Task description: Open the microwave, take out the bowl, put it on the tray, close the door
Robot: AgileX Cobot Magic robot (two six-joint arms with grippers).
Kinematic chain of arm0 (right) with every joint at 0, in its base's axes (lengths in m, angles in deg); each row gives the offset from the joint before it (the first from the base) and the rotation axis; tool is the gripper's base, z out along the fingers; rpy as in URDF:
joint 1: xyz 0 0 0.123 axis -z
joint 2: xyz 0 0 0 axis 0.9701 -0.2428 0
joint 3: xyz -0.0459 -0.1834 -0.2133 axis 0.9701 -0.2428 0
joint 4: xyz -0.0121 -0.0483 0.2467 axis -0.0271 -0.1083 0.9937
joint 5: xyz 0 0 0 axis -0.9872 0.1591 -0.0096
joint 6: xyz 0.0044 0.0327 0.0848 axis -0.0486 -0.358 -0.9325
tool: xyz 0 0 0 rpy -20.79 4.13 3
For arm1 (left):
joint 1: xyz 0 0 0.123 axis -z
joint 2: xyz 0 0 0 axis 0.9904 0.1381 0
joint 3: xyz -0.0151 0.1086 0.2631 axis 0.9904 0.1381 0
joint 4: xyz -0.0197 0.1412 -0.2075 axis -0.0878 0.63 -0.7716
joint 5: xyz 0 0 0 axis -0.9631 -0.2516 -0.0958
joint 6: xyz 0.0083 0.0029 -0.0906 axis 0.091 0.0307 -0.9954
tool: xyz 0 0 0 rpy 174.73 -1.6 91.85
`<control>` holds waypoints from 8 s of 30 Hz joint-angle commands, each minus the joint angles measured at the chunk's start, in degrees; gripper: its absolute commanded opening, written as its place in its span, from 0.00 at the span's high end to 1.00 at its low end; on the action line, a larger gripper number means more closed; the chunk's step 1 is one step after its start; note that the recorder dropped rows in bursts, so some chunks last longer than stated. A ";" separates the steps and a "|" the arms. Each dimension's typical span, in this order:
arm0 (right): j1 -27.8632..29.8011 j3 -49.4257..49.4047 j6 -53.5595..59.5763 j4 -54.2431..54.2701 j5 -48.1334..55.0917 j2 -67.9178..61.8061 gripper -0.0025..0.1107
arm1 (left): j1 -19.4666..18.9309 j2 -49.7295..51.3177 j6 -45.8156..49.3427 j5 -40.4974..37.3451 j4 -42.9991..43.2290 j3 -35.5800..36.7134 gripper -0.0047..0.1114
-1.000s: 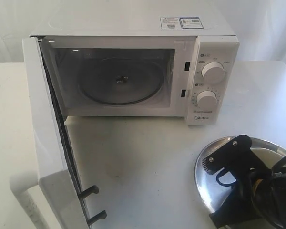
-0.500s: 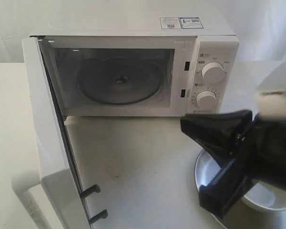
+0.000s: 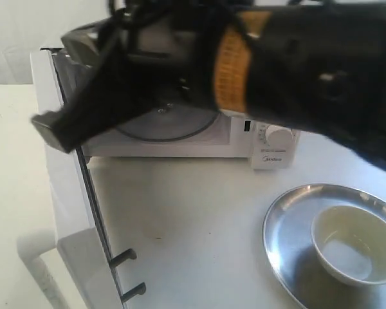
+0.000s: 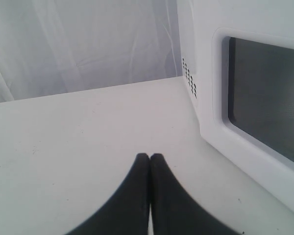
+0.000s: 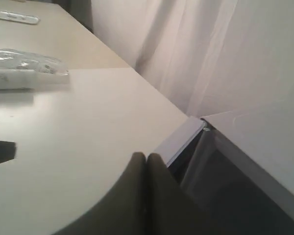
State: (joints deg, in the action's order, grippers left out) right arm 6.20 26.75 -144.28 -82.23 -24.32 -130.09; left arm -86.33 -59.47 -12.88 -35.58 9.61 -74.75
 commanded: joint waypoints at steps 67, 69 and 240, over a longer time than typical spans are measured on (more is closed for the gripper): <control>-23.29 -25.96 -16.53 -10.13 28.49 45.41 0.98 | 0.07 -0.12 0.00 0.30 -0.45 -0.16 0.96; -23.29 -25.96 -16.53 -10.13 28.49 47.99 0.98 | 0.07 -0.12 0.00 0.30 -0.45 -0.16 0.96; 56.16 -61.94 65.57 79.43 -6.76 70.04 0.98 | 0.07 -0.12 0.00 0.30 -0.45 -0.16 0.96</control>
State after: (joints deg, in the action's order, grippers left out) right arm 62.15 -34.85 -79.29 -3.03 -31.09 -60.29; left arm -86.33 -59.47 -12.88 -35.58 9.61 -74.75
